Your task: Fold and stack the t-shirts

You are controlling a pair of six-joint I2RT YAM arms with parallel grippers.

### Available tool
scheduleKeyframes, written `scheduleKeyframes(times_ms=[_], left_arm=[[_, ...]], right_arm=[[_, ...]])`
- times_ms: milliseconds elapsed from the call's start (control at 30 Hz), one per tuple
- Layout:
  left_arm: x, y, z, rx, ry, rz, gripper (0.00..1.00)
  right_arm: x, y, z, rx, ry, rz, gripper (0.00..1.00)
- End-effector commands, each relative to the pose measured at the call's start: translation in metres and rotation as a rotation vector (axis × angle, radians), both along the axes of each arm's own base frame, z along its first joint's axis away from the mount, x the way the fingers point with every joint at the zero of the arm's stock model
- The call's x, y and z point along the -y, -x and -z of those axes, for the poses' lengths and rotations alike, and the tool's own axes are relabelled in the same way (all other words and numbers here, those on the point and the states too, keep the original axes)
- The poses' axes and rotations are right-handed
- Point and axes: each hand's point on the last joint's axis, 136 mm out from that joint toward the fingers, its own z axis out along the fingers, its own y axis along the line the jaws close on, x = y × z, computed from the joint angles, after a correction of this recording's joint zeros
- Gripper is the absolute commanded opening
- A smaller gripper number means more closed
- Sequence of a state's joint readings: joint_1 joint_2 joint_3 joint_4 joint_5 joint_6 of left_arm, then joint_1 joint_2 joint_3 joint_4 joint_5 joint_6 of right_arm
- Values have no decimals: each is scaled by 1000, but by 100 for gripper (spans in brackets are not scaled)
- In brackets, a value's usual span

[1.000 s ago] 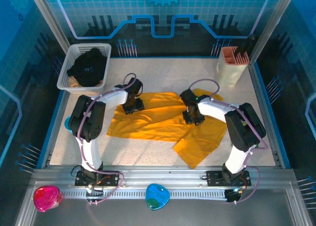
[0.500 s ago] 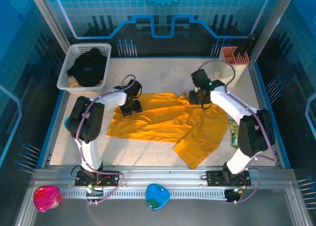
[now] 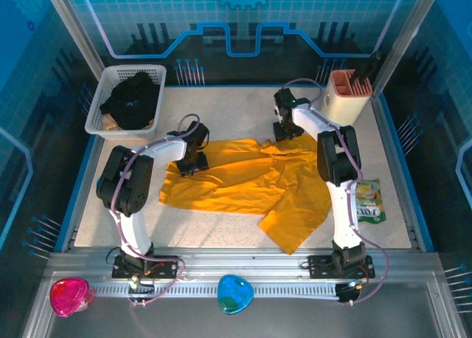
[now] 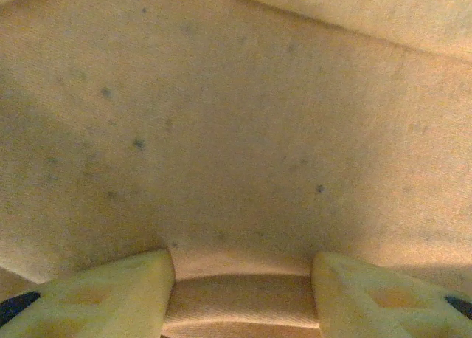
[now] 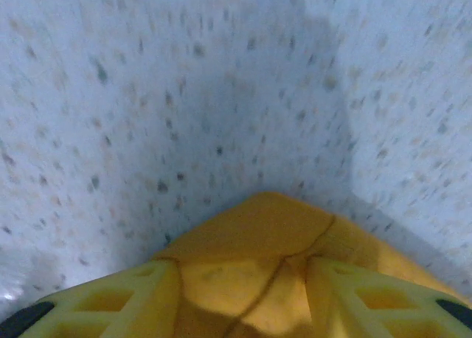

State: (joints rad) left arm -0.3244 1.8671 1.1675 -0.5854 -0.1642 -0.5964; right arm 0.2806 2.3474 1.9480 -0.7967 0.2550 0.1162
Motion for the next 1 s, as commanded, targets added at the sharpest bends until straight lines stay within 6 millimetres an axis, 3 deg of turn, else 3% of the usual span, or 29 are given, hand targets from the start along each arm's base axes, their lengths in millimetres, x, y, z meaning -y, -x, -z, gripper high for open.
scheduleKeyframes(times_ms=[0,67,167,333,433,533,667,967], left_arm=[[-11,14,10,-65,-32,-18,54],[-10,13,11,-69,-26,-19,54],[-9,14,12,-73,-19,-20,53],[-12,16,12,-71,-26,-24,53],[-12,16,12,-70,-23,-24,53],[-12,16,12,-66,-20,-27,53],[-11,15,14,-68,-16,-27,53],[-11,17,17,-74,-14,-31,52]], right_arm=[[10,19,26,-123,44,-4,30],[13,20,23,-124,40,12,0],[20,21,2,-71,29,48,0],[26,34,-70,132,-47,116,0],[32,57,-107,240,-94,162,0],[33,88,-126,309,-150,190,0],[30,140,-111,296,-189,224,0],[13,273,-24,109,-274,378,2]])
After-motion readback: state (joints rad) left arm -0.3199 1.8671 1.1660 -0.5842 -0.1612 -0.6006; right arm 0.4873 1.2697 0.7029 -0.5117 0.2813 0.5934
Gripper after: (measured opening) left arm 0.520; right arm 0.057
